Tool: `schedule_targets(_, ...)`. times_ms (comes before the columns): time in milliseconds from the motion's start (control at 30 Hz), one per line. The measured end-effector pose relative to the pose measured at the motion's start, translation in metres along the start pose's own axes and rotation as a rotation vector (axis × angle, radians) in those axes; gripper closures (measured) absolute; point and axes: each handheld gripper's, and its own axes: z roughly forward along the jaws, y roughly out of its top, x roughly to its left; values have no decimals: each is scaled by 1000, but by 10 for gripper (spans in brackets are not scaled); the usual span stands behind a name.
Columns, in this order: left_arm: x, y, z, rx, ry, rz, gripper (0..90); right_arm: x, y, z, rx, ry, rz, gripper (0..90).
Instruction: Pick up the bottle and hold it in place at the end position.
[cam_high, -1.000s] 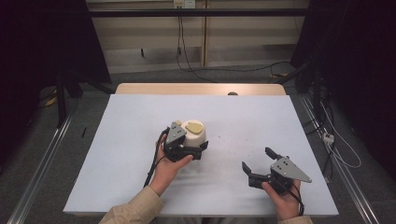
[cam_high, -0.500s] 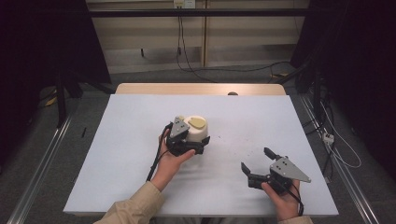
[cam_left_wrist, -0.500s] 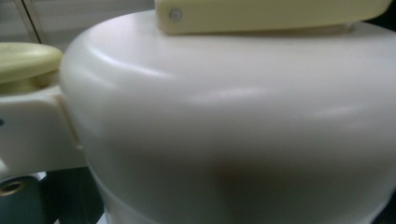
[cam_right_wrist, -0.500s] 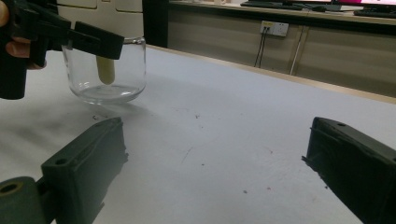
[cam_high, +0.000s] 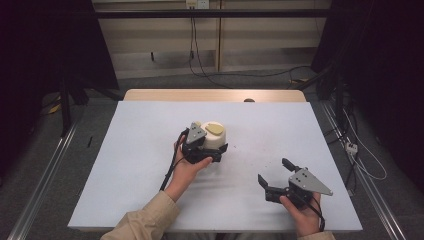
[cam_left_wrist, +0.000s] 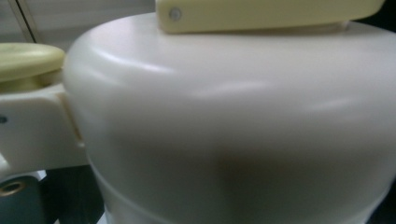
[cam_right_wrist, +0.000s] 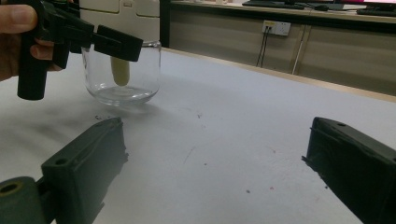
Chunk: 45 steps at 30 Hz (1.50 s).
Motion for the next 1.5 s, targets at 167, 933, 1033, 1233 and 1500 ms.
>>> schedule_targets(167, 2, 0, 2, -9, 10, -3, 52, 0, 0, 0, -1, 1, 2, 36)
schedule_targets(933, 9, 4, 16, -6, 11, -11, 52, 0, -1, 0, 0, 11, 0, 36)
schedule_targets(1033, 10, 4, 17, -5, 12, -12, 52, 0, -1, 0, 0, 4, 5, 36)
schedule_targets(1233, 12, 1, 19, 0, 22, -17, 52, 0, -1, 0, -1, 8, 6, 36)
schedule_targets(1500, 14, -2, 23, 14, 33, -19, 52, 0, -1, 0, 0, 8, 6, 36)
